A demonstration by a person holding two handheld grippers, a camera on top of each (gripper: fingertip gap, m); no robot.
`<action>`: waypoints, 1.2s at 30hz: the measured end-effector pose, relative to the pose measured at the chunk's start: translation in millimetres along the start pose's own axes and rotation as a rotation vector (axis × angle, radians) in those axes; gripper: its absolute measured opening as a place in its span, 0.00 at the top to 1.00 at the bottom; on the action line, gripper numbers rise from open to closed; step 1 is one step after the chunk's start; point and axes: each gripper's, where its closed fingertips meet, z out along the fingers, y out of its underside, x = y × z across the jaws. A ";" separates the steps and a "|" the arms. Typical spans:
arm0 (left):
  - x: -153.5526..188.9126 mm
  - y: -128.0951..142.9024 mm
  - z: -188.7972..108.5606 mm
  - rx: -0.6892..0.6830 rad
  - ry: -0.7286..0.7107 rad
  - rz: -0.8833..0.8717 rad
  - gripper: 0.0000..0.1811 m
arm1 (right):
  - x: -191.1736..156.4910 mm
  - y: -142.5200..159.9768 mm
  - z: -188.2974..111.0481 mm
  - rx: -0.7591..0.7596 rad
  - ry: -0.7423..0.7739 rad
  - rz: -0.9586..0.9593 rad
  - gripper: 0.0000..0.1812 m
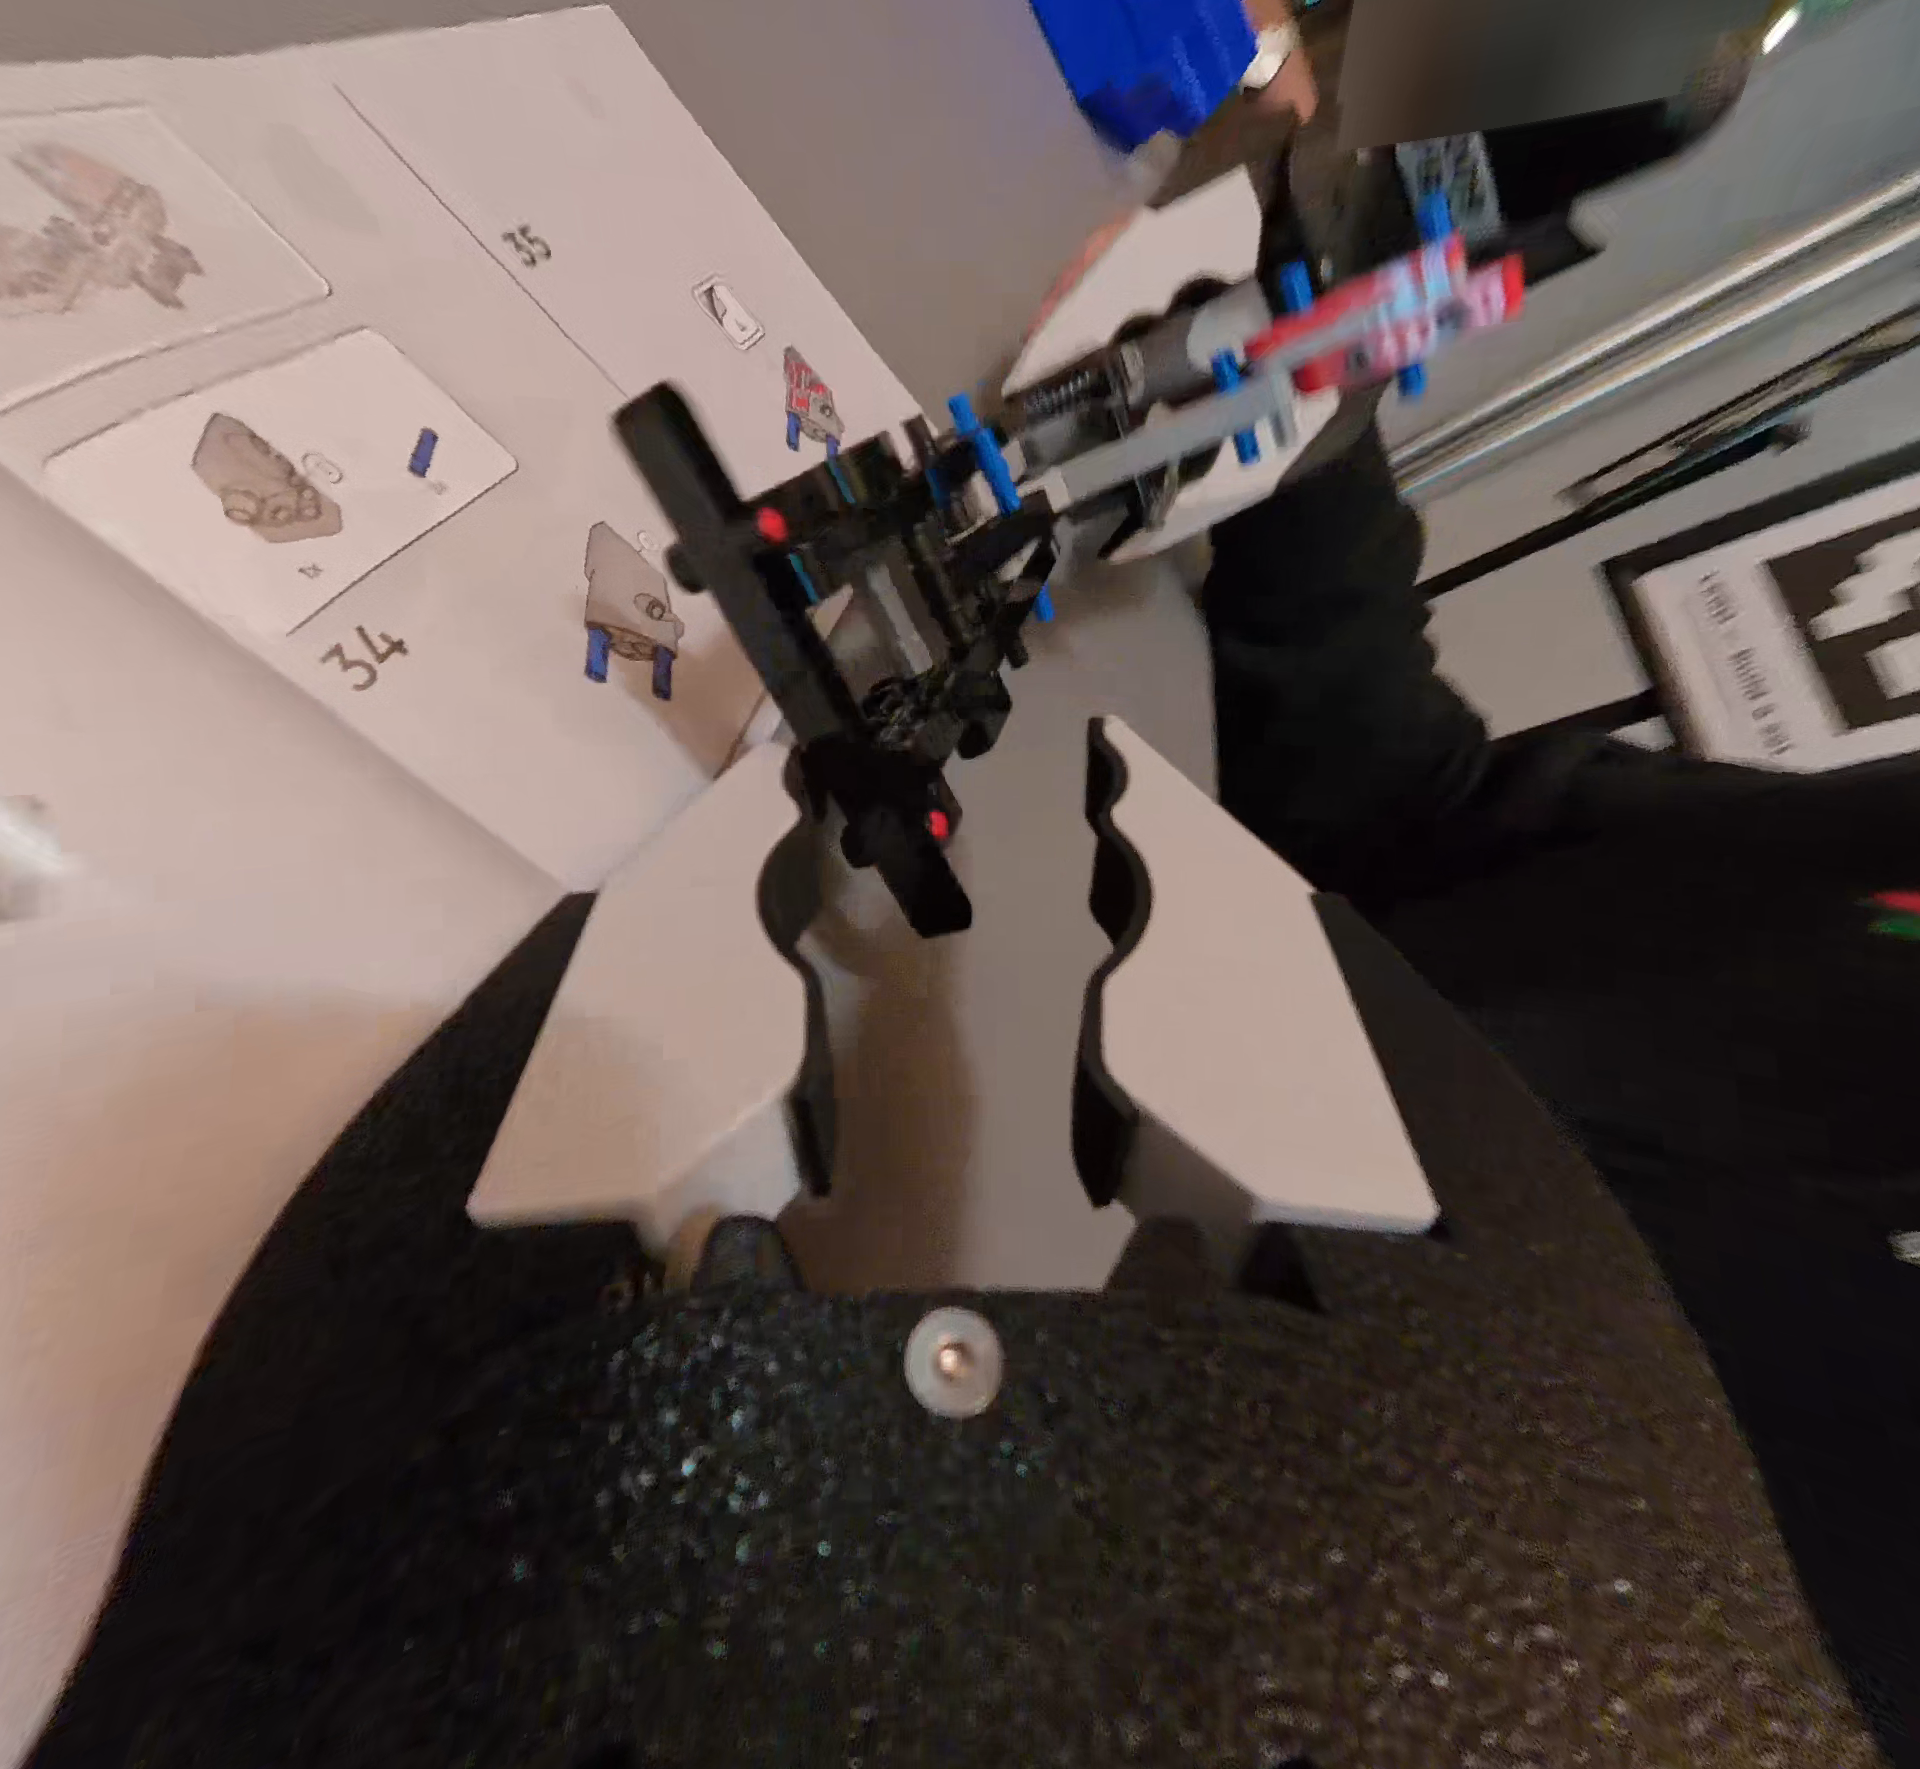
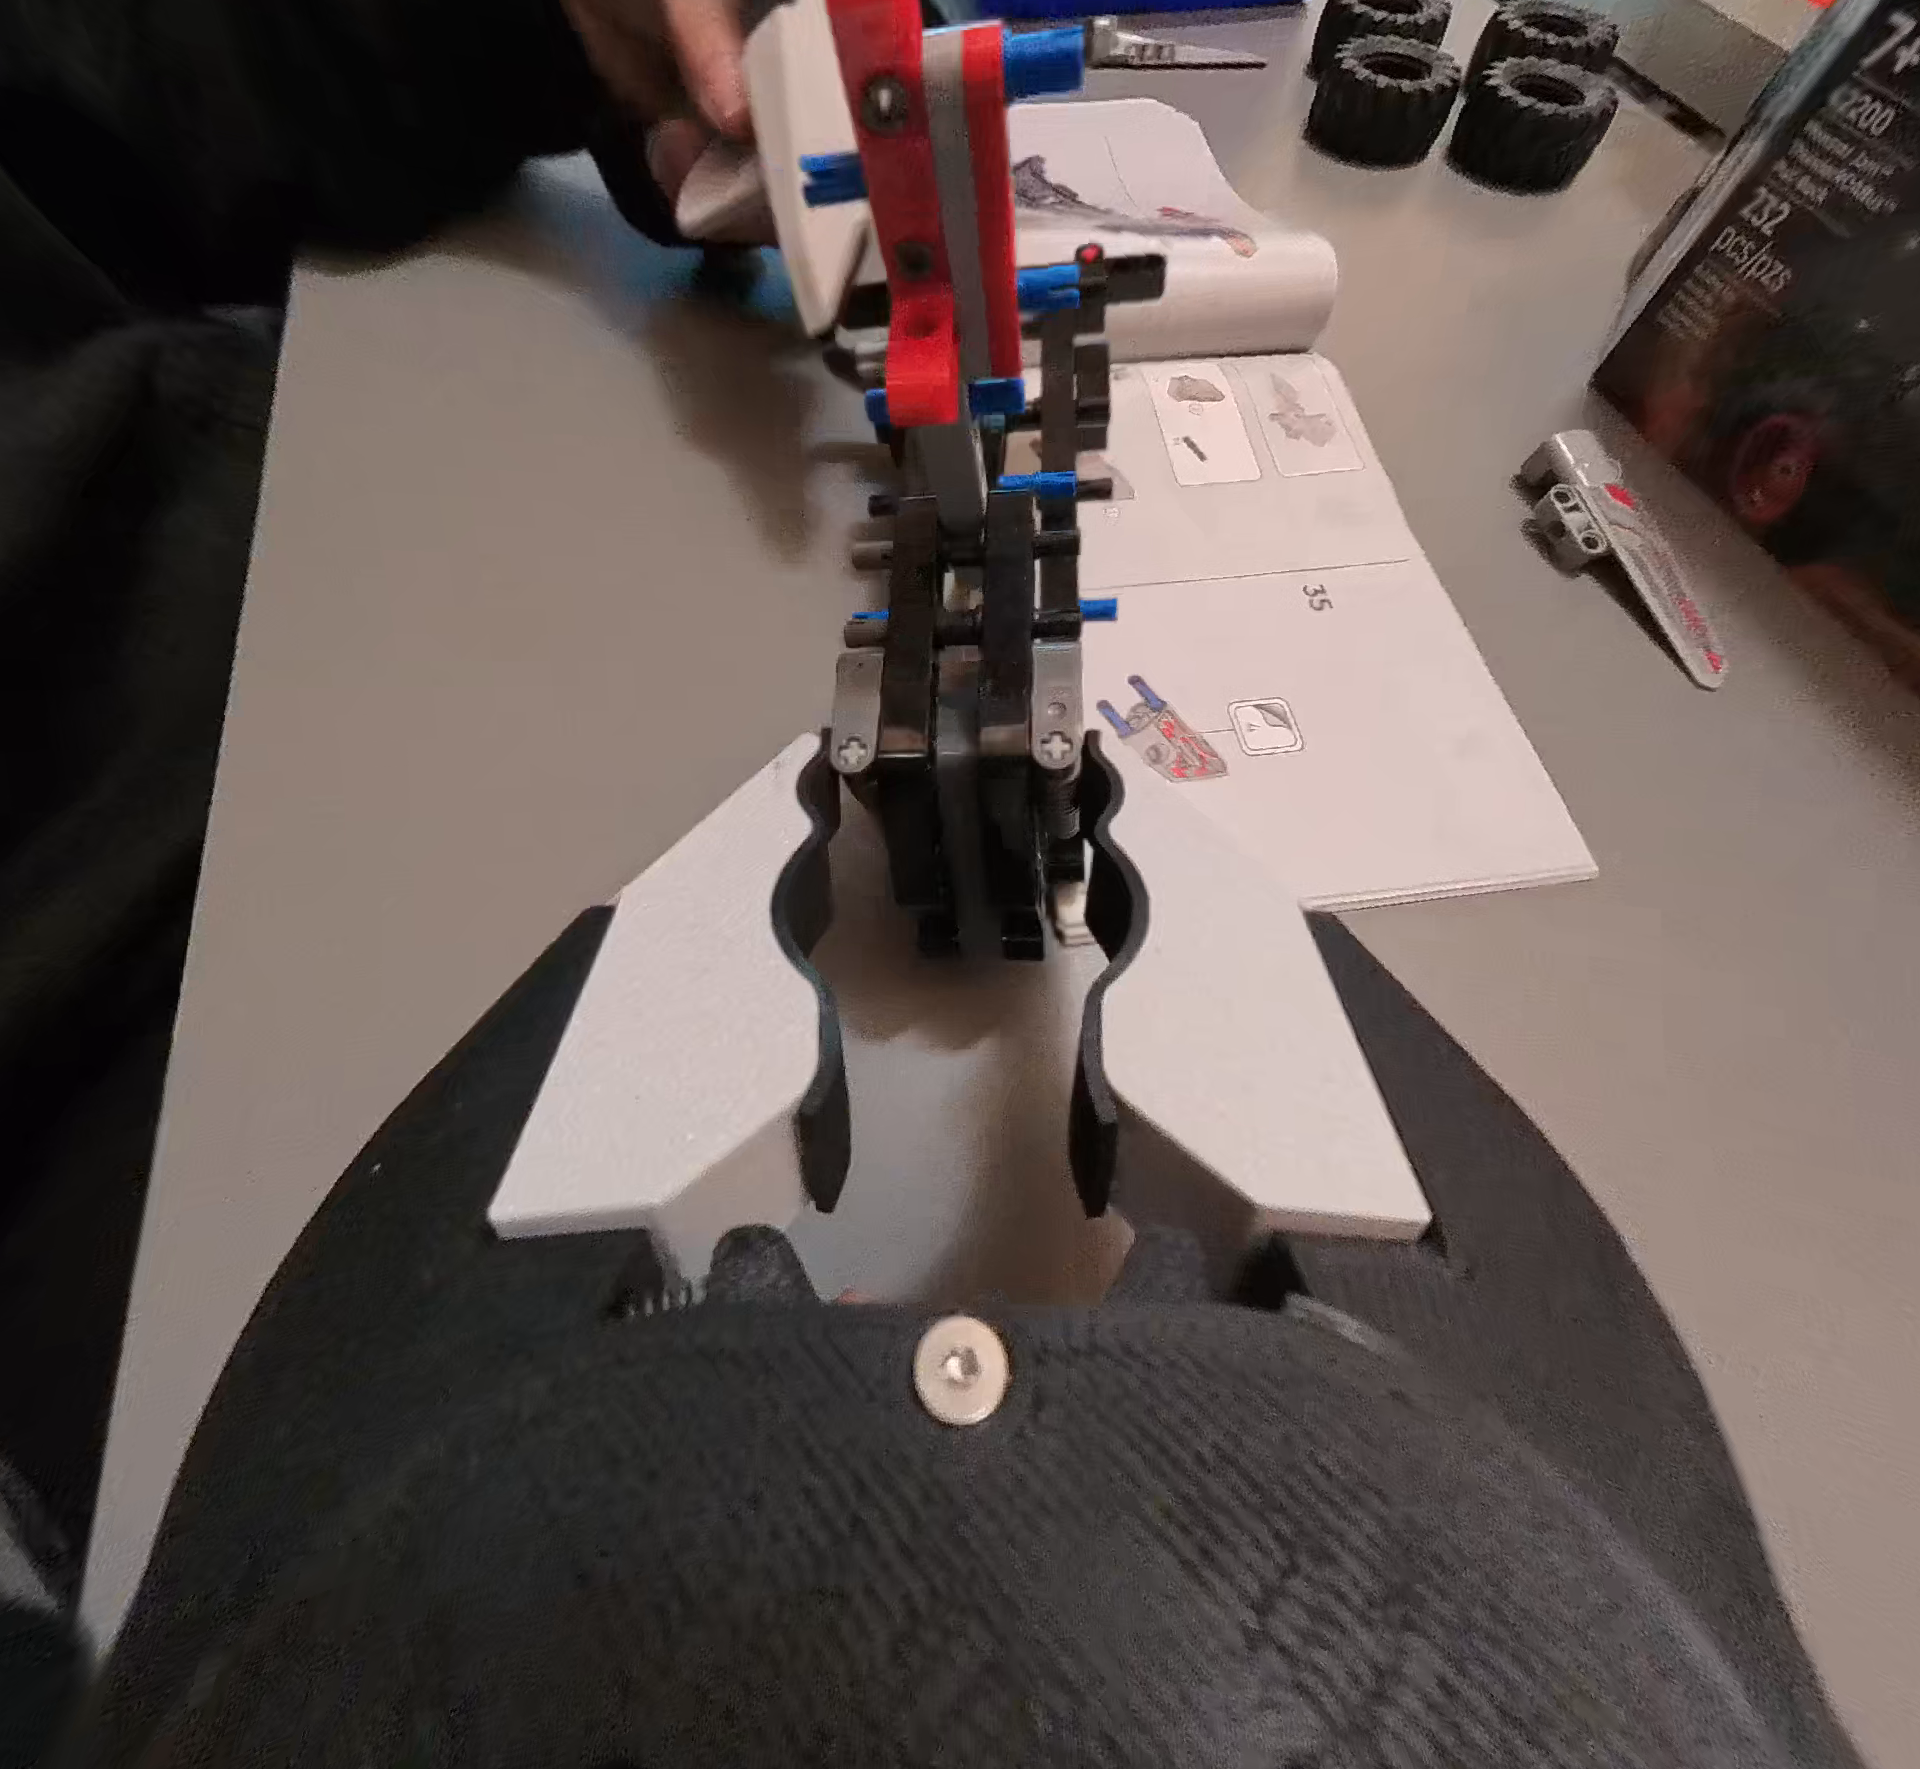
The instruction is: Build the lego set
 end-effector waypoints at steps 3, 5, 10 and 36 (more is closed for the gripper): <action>-14.8 8.6 -8.8 -0.103 -0.161 0.213 0.71 | 7.6 -2.9 1.1 0.032 -0.077 0.086 0.76; -22.3 9.0 -18.6 -0.147 -0.264 0.372 0.71 | 11.3 -5.5 1.4 0.046 -0.127 0.134 0.76; -6.7 12.9 -37.6 -0.180 -0.223 0.592 0.71 | 21.4 -8.0 0.6 0.066 -0.188 0.239 0.76; -9.6 -80.6 -103.1 0.523 -0.640 0.861 0.78 | 50.7 -8.6 -5.4 0.172 -0.301 0.692 0.77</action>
